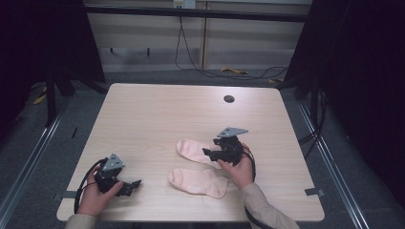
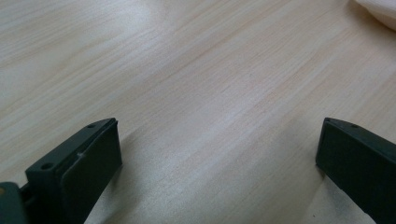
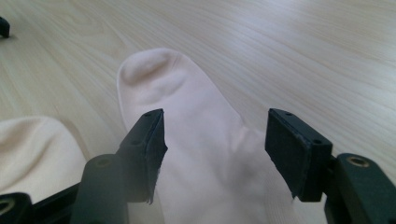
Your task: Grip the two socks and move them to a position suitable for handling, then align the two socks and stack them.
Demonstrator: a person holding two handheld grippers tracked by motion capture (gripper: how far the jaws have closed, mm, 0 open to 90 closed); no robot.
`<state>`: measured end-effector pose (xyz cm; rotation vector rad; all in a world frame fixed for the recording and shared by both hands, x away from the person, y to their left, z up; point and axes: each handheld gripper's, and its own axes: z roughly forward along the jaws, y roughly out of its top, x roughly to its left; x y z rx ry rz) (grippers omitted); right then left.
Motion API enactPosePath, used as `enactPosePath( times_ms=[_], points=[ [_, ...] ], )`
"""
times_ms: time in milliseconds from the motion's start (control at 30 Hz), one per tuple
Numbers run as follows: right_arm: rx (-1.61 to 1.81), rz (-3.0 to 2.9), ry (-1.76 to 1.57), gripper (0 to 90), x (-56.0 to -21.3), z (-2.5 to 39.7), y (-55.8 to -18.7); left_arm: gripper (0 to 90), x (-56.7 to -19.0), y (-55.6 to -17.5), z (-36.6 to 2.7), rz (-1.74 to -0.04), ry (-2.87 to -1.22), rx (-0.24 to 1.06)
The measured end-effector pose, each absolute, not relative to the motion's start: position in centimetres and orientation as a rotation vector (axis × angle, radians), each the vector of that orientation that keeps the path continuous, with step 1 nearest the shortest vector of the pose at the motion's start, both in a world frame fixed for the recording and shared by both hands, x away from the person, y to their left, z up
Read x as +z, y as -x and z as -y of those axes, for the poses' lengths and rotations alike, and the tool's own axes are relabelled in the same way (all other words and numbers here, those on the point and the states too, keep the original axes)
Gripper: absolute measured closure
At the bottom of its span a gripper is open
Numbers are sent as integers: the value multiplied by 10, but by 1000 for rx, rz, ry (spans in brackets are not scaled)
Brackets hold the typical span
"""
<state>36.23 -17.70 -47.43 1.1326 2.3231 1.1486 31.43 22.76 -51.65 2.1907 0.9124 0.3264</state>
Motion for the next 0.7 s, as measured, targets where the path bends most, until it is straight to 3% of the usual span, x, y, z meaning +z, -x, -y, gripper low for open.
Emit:
enactPosePath(
  times_ms=[267, 367, 700],
  points=[
    [1142, -2321, -1122, 335, -477, 200, -334, 0, -516, -314, -228, -913, -2191, 327],
    [1113, -2349, -1115, 279, -481, 206, -325, 0, -517, -314, -228, -912, -2189, 326],
    [1079, -2354, -1079, 276, -486, 217, -304, 0, -517, -314, -227, -914, -2188, 328]
  ],
)
